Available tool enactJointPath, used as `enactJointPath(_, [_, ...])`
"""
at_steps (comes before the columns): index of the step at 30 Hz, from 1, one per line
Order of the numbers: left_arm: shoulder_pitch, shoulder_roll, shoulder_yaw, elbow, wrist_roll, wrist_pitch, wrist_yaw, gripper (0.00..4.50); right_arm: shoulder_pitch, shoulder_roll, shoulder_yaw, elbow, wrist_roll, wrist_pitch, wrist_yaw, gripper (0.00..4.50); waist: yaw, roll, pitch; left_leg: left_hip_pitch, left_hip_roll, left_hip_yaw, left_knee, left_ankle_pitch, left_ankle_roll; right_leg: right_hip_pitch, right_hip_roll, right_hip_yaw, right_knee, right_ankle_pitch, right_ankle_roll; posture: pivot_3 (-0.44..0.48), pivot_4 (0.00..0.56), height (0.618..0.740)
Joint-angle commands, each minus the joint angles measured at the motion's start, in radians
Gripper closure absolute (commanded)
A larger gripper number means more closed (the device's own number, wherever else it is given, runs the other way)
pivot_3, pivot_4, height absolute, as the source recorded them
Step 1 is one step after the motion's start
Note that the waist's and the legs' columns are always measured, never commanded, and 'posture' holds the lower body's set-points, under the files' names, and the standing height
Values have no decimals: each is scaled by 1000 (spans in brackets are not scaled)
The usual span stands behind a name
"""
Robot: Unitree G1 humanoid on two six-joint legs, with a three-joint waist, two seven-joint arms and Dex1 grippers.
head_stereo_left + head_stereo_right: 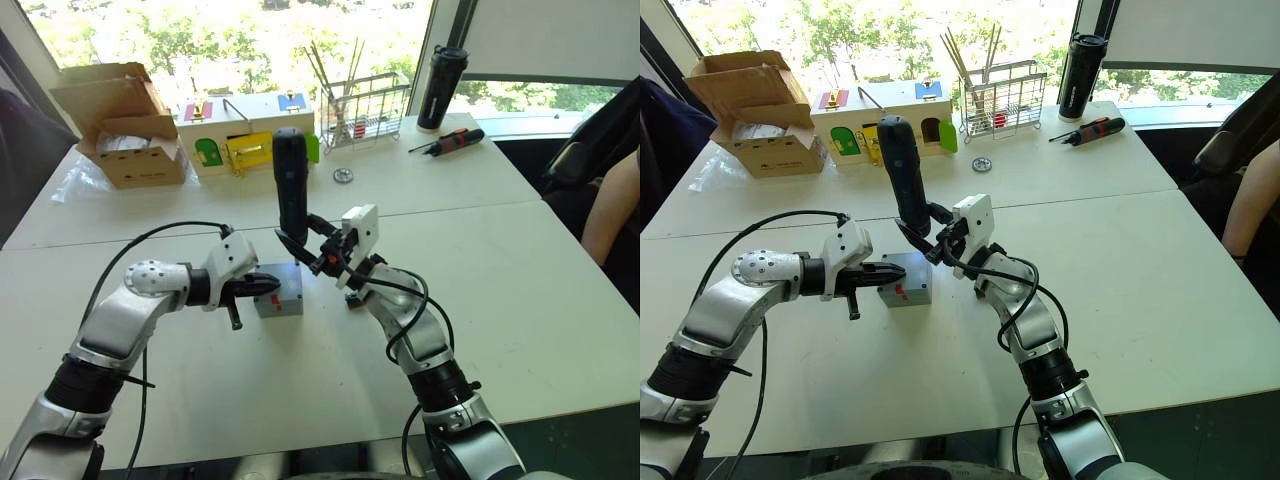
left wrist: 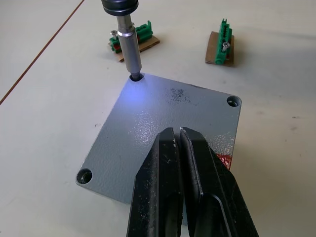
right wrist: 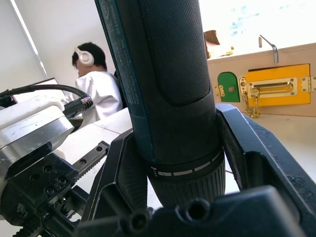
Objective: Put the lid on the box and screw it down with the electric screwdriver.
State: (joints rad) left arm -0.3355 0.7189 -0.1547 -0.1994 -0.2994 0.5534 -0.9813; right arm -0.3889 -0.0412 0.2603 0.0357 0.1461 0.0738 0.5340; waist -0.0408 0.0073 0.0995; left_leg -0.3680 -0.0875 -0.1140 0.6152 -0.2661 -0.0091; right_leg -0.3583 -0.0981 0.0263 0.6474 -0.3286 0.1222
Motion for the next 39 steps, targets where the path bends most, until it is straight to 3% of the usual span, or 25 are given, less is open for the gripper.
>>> enactJointPath(1, [2,-2,-16,16,13,-1,-5,4361,75,-19,38,152,-38,76,3,2651,0,0,0,0,0,0,0,0,0,0,0,0,0,0,0,0,150,740])
enactJointPath(8, [7,-12,-28,32,26,-17,-7,4361,11,-26,0,-41,-11,125,-32,2651,6,1,2,-1,0,0,0,0,0,0,0,0,-1,0,0,0,150,740])
enactJointPath(18, [13,-11,-53,85,49,-61,-14,4361,-96,-59,-106,-502,146,493,-103,2651,27,0,25,-14,0,-1,0,3,-5,-14,-1,0,1,0,0,0,150,740])
enactJointPath(24, [-4,-18,-37,99,36,-64,-16,4361,-196,-67,-185,-565,214,603,-145,2651,27,-1,26,-18,0,-2,0,5,-7,-16,0,-1,2,0,0,0,150,740])
enactJointPath(30, [-30,-45,-2,95,-5,-45,-13,4361,-211,-82,-241,-557,270,652,-165,2651,27,-1,27,-18,0,-2,0,5,-7,-16,-1,-1,2,0,0,0,150,740])
enactJointPath(33, [-103,-36,56,10,-104,35,-48,4361,-308,-123,-469,-548,414,845,-261,2651,28,-5,35,-22,0,-2,2,5,-8,-16,0,-1,4,0,0,0,150,740])
enactJointPath(35, [-127,-25,62,-24,-125,59,-58,4361,-345,-159,-552,-550,488,941,-291,2651,31,-6,41,-31,-1,-4,8,8,-13,-23,0,-2,8,0,0,0,150,740])
enactJointPath(36, [-155,-13,60,-54,-145,77,-78,4361,-391,-236,-618,-528,543,1099,-279,2651,31,-5,42,-40,-1,-6,13,10,-16,-31,0,-3,10,1,0,0,150,740])
enactJointPath(39, [-206,19,36,-128,-173,106,-126,4361,-502,-428,-747,-446,591,1463,-265,2651,27,-6,53,-45,-3,-5,16,10,-16,-36,-3,-3,14,1,0,0,150,740])
